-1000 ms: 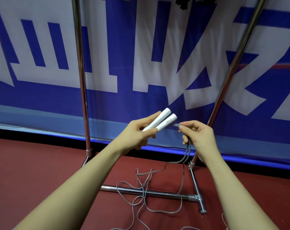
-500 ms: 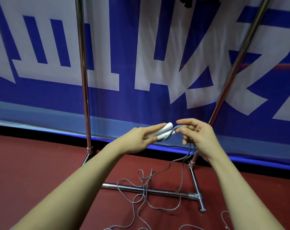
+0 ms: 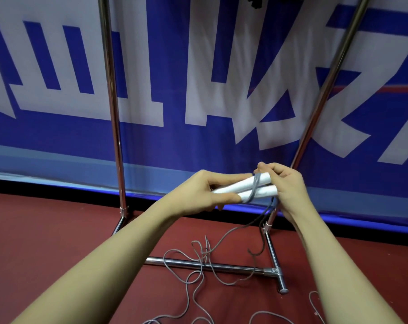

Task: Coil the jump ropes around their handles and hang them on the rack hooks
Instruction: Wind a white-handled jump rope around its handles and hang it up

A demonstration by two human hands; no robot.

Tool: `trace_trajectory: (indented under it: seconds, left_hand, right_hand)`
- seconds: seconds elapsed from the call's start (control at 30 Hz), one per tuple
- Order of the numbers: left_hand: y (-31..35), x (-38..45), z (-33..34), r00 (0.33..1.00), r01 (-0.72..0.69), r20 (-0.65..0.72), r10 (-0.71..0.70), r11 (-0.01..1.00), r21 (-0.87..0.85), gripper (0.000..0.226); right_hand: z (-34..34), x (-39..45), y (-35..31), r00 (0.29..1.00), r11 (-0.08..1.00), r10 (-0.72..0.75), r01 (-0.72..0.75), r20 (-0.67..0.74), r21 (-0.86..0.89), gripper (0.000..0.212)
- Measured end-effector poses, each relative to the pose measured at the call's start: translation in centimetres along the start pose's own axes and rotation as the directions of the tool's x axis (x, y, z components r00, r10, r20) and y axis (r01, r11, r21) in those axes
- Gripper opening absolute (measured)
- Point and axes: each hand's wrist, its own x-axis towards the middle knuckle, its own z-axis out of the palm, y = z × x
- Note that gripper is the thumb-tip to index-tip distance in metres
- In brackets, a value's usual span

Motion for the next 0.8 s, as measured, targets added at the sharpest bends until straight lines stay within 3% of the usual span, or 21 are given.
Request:
trace_trajectory:
  seconds: [0.13,0.3,0.4,0.6,0.8]
  left_hand:
    - [0.5,0.3,-0.2,0.988,-0.036,-0.155,0.027,0.998,-0.056,0.045]
    - [-1.2,0.7,-0.8,0.952,0.033,-0.306,-0.022,0.999,0.031,0.043]
    - [-2.0,0.8,-0.8,0.944,0.060,-0.329,-0.020,0.992,0.111,0.043]
    - [-3.9,0.8,-1.1,0.935,0.127,-0.353,-0.035,0.962,0.241,0.046]
    - [-4.8,0.4,-1.6,0.960,0.206,-0.258,-0.110,0.900,0.385,0.044]
  right_hand:
    - [0.0,-0.1,0.5,0.997,0.999,0.050,-0.050,0.063,-0.004,0.027]
    - [0.0,-0.4,0.6,0.953,0.982,0.158,-0.179,0.260,0.061,0.021]
    - [-0.1,-0.4,0.6,0.914,0.967,0.209,-0.247,0.347,0.070,0.019]
    - [1.0,-1.3,0.2,0.865,0.971,0.192,-0.235,0.464,0.036,0.028]
    - [0.9,-1.2,0.2,0.820,0.959,0.166,-0.263,0.548,0.103,0.026]
